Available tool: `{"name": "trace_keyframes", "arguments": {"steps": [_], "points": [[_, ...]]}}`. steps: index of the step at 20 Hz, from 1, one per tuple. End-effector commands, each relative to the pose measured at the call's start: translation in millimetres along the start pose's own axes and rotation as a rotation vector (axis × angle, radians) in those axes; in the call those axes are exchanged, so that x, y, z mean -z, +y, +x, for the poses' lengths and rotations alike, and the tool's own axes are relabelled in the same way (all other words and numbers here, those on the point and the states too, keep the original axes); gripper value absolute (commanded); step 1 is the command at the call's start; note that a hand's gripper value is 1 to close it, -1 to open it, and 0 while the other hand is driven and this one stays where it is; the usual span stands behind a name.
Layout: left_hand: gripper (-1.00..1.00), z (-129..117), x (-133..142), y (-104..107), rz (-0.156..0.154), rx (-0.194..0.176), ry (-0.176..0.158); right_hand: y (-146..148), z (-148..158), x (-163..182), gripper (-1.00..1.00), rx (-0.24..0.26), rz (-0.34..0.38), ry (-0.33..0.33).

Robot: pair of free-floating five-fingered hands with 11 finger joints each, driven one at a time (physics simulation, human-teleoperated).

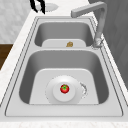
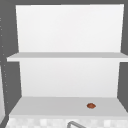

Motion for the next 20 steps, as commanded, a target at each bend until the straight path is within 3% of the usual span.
{"name": "trace_keyframes", "arguments": {"steps": [1, 20], "points": [[0.00, 0.0, 0.0, 0.0, 0.000, 0.000, 0.000, -21.3, 25.1, -12.9, 1.00, -0.028, -0.004, 0.015], [0.00, 0.0, 0.0, 0.0, 0.000, 0.000, 0.000, -142.8, 131.4, -102.7, 1.00, -0.045, -0.007, 0.029]]}}
